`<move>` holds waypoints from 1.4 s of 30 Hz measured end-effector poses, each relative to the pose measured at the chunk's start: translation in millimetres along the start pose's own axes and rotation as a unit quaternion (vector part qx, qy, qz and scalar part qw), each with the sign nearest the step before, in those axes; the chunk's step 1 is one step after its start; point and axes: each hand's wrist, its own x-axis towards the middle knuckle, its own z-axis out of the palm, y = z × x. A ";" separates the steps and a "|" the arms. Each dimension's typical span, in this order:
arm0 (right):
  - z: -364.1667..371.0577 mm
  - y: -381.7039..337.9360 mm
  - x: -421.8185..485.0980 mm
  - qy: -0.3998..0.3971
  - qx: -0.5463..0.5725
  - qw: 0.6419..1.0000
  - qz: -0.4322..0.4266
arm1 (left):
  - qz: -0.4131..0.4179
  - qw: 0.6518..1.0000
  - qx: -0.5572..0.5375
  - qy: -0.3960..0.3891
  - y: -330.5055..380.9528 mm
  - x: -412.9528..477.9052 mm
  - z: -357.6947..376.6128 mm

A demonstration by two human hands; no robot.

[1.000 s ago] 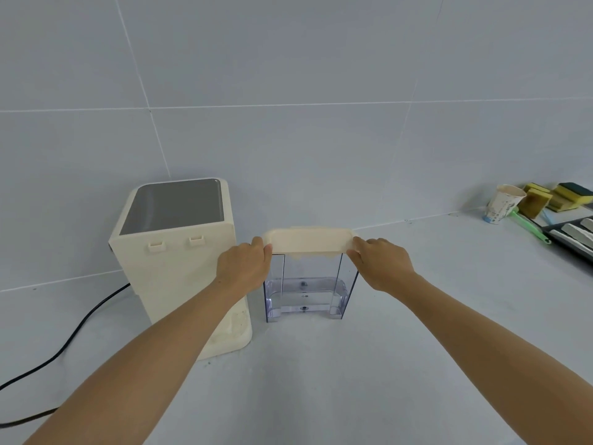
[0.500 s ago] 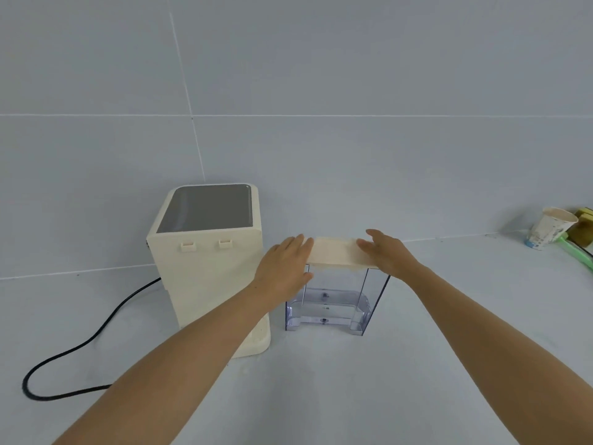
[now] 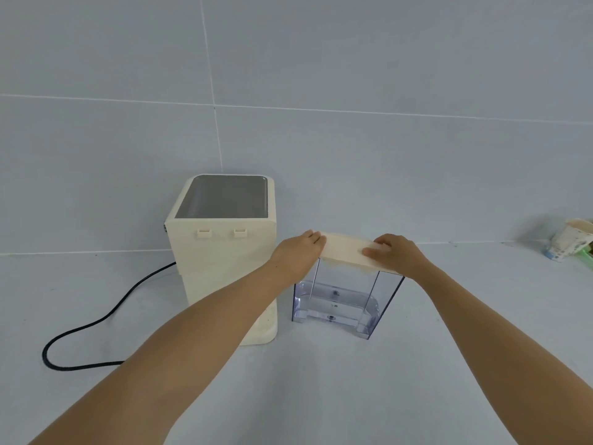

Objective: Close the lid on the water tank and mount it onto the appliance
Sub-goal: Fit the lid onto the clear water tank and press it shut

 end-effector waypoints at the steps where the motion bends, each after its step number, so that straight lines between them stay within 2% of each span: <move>1: -0.5 0.1 -2.9 -0.002 -0.008 1.000 -0.001 | 0.002 1.000 0.004 -0.004 -0.7 1.9 -0.8; 10: 1.0 -7.6 -31.2 -0.062 -0.034 0.997 0.015 | 0.029 0.999 0.021 0.017 -4.1 17.0 0.5; 17: 19.3 -20.3 -50.3 -0.075 -0.023 0.996 0.042 | 0.023 0.999 0.026 0.041 -5.3 24.0 7.3; 20: 23.2 -22.4 -53.9 -0.084 -0.007 0.996 0.040 | -0.005 0.999 -0.016 0.052 -9.9 24.3 12.6; 23: 15.2 -25.1 -52.4 -0.121 -0.042 0.991 0.047 | -0.069 0.988 -0.116 0.069 -17.1 21.1 13.6; 25: 4.9 -28.2 -45.9 -0.101 -0.078 0.991 0.042 | -0.099 0.973 -0.181 0.102 -18.1 17.3 10.4; 27: -4.3 -33.5 -35.3 -0.034 -0.110 0.993 0.024 | -0.110 0.956 -0.234 0.140 -10.9 9.2 3.6; 29: -8.5 -42.3 -23.3 0.015 -0.094 0.995 -0.008 | -0.099 0.949 -0.254 0.160 3.3 -3.4 -3.6; 33: -4.8 -66.9 -1.5 -0.049 -0.029 0.995 -0.080 | -0.035 0.965 -0.213 0.150 39.6 -26.3 -12.9; 38: 11.7 -90.2 19.4 -0.117 -0.078 0.982 -0.128 | 0.018 0.986 -0.135 0.097 75.9 -35.2 -6.8; 42: 24.4 -96.4 29.1 -0.144 -0.143 0.971 -0.123 | 0.010 0.988 -0.128 0.081 87.4 -36.4 0.1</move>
